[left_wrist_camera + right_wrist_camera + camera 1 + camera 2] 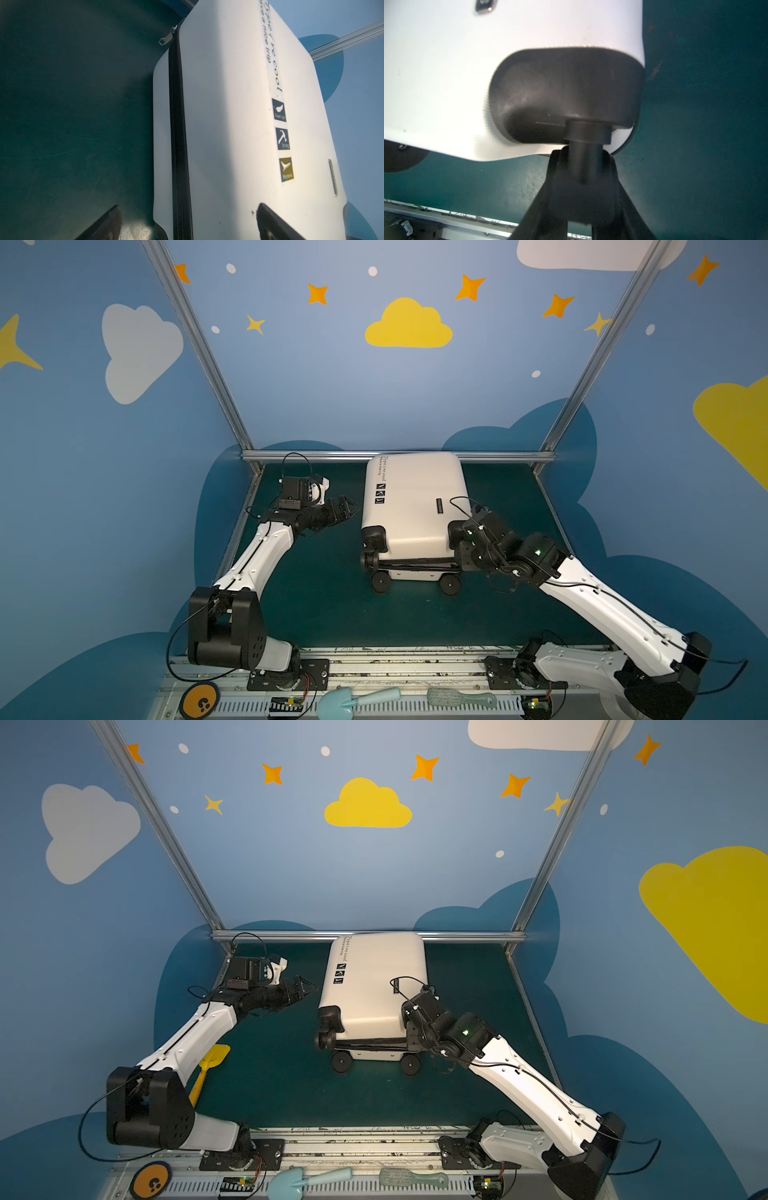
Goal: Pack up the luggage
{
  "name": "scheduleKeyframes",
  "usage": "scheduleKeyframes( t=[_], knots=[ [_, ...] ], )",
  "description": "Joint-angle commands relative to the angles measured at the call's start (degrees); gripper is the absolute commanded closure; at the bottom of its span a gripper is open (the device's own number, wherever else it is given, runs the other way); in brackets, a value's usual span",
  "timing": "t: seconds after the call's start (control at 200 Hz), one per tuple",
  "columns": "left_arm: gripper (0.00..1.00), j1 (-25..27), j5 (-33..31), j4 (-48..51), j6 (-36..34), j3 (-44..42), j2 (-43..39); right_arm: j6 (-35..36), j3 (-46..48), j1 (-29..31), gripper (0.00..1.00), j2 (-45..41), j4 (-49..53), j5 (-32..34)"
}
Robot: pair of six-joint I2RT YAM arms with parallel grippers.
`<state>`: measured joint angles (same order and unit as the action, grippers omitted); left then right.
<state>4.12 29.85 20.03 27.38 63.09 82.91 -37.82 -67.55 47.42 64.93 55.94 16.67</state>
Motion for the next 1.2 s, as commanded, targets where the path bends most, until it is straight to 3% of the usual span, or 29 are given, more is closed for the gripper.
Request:
scheduleKeyframes(
  t=[0.0,0.41,0.766,1.191],
  knots=[
    [0.00,-0.3,0.8,-0.1,-0.2,-0.4,0.9,2.2,3.0,1.0,1.00,-4.5,1.9,0.2],
    [0.00,-0.2,0.4,0.0,0.3,-0.5,1.2,-2.1,20.0,-0.6,1.00,-10.2,-7.3,5.1],
    [0.00,-0.2,-0.7,0.0,2.2,-4.3,-2.3,2.2,20.1,-4.5,1.00,-7.0,-13.2,3.7],
    [0.00,0.8,-4.1,-3.4,10.4,-23.2,-17.9,2.1,20.9,-6.4,1.00,-4.6,-15.4,-0.3]
  ],
)
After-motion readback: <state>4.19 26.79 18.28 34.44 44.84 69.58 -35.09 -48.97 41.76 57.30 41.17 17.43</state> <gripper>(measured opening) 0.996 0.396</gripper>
